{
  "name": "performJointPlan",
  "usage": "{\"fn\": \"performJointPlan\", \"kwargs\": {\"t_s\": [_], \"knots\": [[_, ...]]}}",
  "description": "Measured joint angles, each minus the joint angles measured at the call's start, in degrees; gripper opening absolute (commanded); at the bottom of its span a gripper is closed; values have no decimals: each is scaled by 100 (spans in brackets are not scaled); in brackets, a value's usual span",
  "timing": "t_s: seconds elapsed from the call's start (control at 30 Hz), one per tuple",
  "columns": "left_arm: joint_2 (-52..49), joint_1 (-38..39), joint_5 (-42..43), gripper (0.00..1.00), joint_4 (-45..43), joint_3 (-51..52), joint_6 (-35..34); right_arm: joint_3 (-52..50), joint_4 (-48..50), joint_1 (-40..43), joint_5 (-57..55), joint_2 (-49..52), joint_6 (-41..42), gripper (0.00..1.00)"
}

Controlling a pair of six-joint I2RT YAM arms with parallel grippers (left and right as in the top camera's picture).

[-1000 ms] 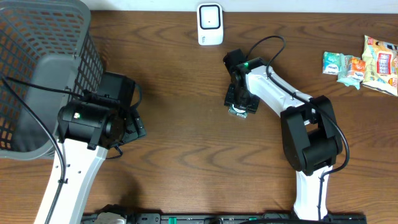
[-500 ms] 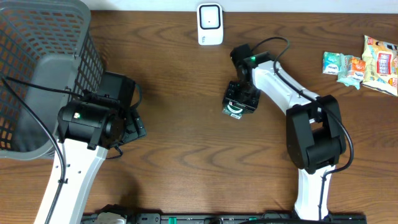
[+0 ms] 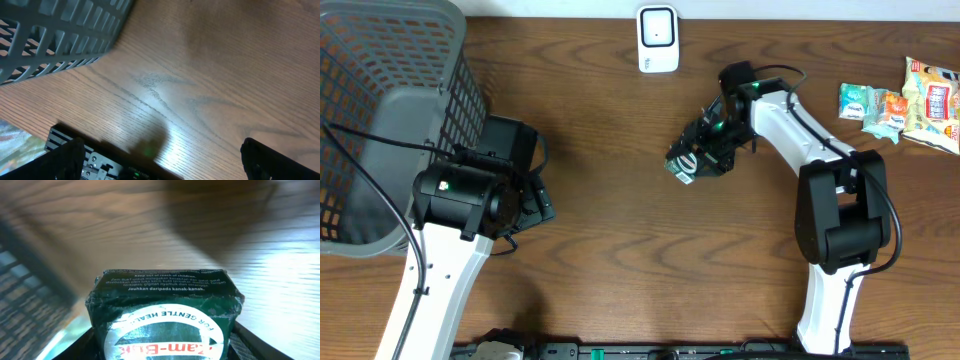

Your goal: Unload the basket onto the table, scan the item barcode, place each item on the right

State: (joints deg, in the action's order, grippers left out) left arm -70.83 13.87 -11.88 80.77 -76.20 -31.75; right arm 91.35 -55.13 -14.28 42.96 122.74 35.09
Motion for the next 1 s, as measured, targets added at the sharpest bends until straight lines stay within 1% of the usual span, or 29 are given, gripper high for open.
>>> {"fn": "performJointPlan", "kwargs": {"t_s": [0.23, 0.33, 0.6, 0.8, 1.0], "knots": [[0, 0, 0, 98, 0, 0, 0, 7, 667, 109, 1762, 0, 83, 56], [0, 0, 0, 98, 0, 0, 0, 7, 990, 109, 2354, 0, 378, 57], [0, 0, 2, 98, 0, 0, 0, 11, 1923, 111, 3565, 0, 1408, 55], [0, 0, 2, 98, 0, 0, 0, 11, 2127, 166, 3934, 0, 2184, 56], [0, 0, 2, 98, 0, 0, 0, 11, 2465, 258, 3995, 0, 3008, 55]]}}
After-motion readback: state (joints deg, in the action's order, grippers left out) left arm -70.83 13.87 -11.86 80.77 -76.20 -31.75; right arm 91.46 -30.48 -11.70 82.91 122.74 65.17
